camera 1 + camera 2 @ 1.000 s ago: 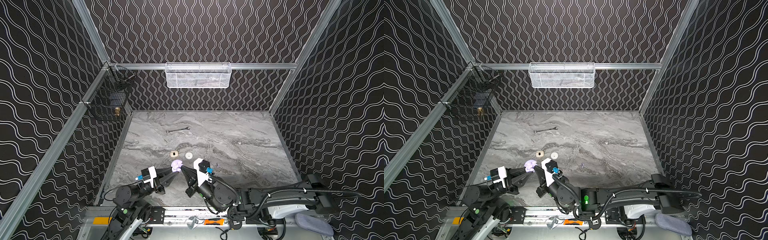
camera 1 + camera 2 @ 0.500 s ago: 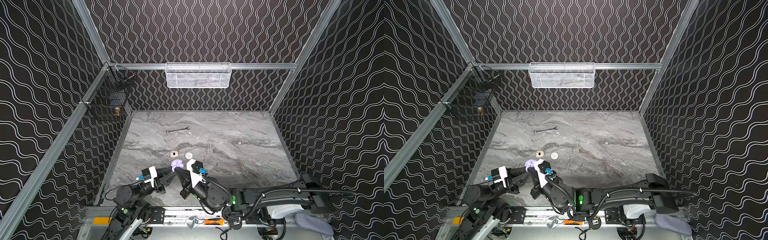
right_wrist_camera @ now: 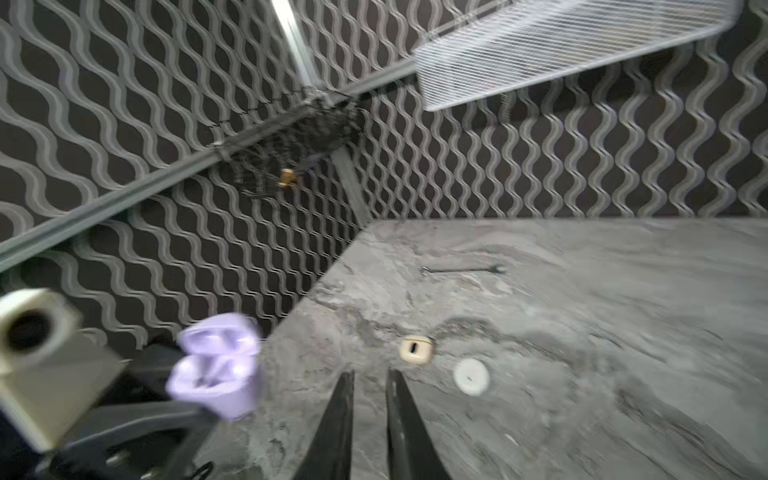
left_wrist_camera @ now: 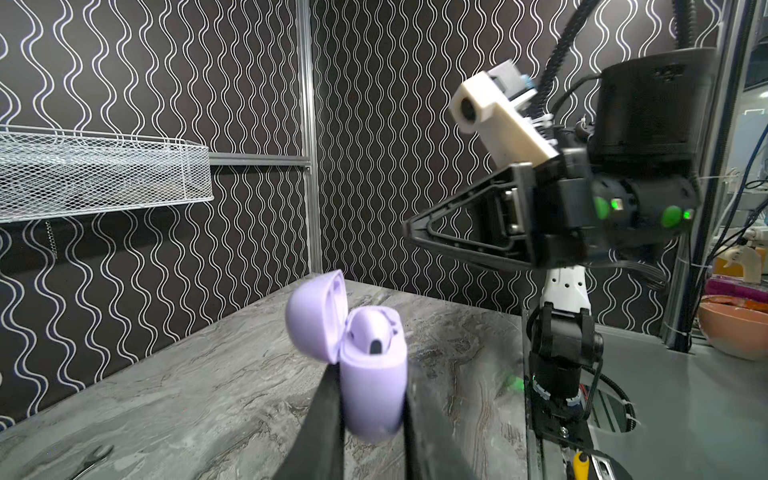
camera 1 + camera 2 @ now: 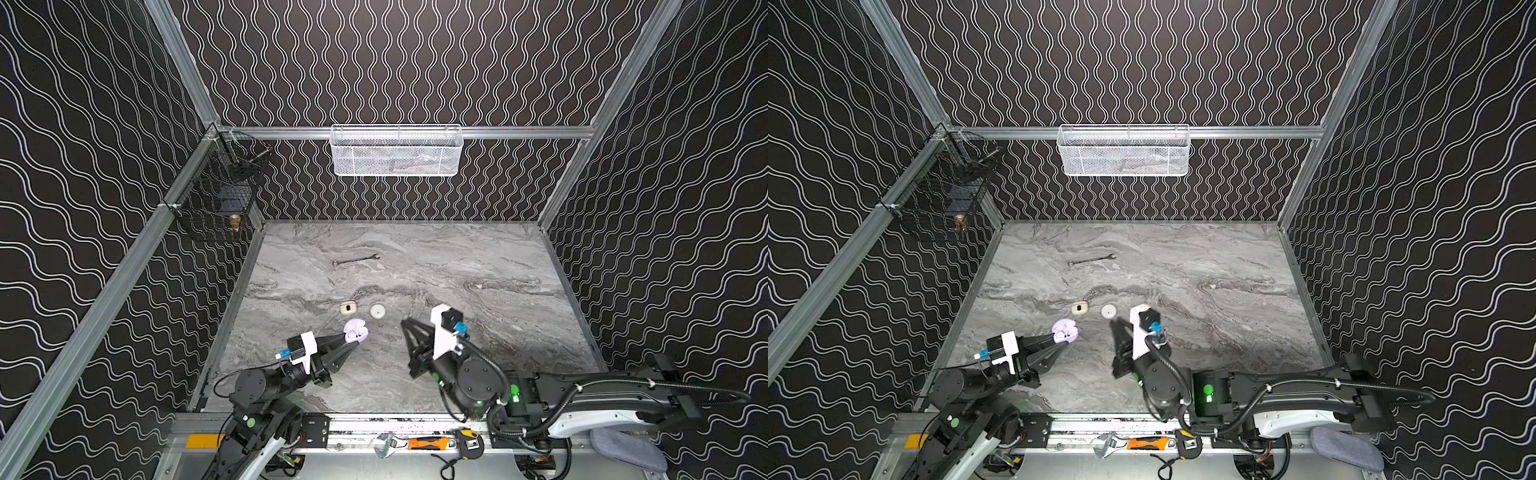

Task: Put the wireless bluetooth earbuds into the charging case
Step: 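Release the earbud and move the right gripper back to the table, then lower the right gripper and grasp the second lilac earbud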

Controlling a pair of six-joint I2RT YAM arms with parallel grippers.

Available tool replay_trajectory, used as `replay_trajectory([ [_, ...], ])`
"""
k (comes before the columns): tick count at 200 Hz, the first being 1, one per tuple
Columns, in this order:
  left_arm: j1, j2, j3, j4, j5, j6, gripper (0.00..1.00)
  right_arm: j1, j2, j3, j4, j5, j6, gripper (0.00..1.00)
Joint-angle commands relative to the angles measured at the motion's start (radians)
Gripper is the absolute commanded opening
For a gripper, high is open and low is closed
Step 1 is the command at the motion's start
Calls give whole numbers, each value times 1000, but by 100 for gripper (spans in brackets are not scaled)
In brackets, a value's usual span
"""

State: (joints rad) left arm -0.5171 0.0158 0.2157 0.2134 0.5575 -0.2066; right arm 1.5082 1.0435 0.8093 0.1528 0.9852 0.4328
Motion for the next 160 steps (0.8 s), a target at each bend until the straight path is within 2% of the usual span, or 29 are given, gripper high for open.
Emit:
replay_trajectory([
  [1, 0, -1, -7, -6, -10, 21, 0, -148, -47, -22, -461, -29, 352, 21],
  [13, 0, -1, -3, -16, -13, 22, 0, -265, -70, -66, -521, -147, 380, 26],
  [23, 0, 2, 2, -24, -13, 24, 0, -353, -83, -112, -522, -240, 366, 33],
  [40, 0, 2, 1, -27, -9, 25, 0, -487, -79, -164, -488, -409, 311, 39],
  [61, 0, 2, 0, -31, -15, 25, 0, -609, -29, -189, -459, -561, 264, 45],
  [96, 1, 15, -4, -11, -2, 22, 0, -723, 136, -168, -383, -781, 188, 51],
  [116, 0, 15, 2, -15, 1, 24, 0, -746, 259, -119, -373, -840, 161, 52],
  [160, 1, 4, 5, -27, -1, 27, 0, -748, 476, 8, -457, -787, 139, 51],
])
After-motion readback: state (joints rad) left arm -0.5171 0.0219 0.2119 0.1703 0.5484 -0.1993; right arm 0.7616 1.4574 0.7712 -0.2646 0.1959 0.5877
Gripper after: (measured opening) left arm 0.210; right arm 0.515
